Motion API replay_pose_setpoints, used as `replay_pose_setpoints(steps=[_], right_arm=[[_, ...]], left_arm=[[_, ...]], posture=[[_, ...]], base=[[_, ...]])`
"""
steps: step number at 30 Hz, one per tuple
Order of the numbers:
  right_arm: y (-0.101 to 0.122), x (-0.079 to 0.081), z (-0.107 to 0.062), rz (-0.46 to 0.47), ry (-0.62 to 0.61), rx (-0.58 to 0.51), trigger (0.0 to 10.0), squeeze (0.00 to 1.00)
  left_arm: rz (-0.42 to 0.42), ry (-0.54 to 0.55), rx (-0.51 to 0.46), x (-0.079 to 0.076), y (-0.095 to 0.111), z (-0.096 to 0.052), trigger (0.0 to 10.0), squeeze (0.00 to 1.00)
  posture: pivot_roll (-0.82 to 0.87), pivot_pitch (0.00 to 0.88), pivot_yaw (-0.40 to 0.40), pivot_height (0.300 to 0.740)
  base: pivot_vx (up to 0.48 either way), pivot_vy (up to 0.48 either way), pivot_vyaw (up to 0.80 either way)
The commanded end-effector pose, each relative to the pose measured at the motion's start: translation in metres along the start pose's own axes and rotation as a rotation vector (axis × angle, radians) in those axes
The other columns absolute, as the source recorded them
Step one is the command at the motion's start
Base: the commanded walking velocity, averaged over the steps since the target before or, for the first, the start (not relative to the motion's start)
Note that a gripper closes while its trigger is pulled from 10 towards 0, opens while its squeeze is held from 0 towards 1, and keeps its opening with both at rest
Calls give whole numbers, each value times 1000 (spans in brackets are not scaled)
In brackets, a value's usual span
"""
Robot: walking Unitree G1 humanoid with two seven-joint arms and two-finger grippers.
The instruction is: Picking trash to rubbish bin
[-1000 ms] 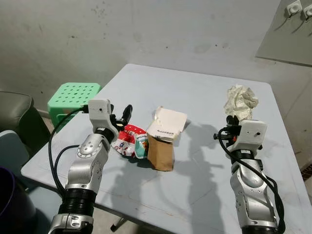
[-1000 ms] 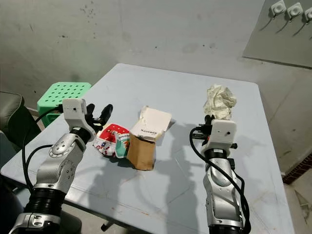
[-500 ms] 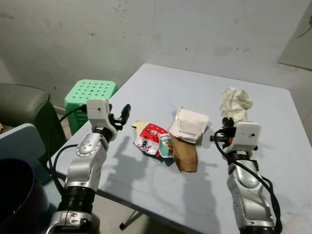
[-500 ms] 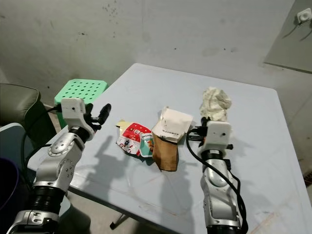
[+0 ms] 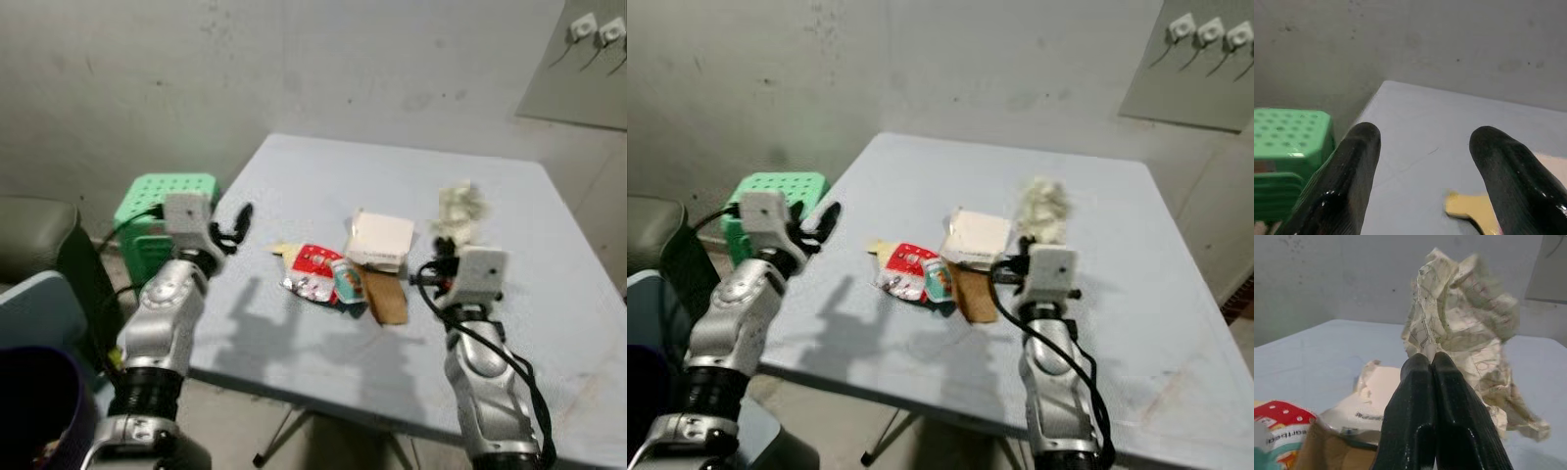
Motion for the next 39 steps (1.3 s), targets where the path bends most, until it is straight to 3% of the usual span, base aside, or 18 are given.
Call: replay_pose_setpoints(steps=[1, 14, 39], right_arm=[[4, -3, 1, 1, -13, -14, 10000, 0], [2, 3, 0, -12, 20, -5, 10000, 0], [3, 0, 0, -44, 43, 15, 10000, 0]], left_arm=[[14, -16, -5, -4, 3, 3, 10000, 0], [20, -20, -11, -4, 6, 6, 10000, 0], [19, 12, -4, -6, 3, 8, 10000, 0]], posture=[[-24, 0, 2, 740], [-29, 0, 6, 740], [-32, 0, -18, 740]], base=[[0, 424, 0], [0, 412, 0], [0, 0, 800]])
Point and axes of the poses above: a point about 5 cm out from each wrist's last joint towards the gripper, its own z axis pointing out of the wrist towards the gripper, its own y axis along the axis of the wrist's last joint, x = y × z, the point moved 6 cm from there along z, pointing out of the wrist towards the gripper, and after that the axes turned 13 degrees about z, right-handed, at the moved point
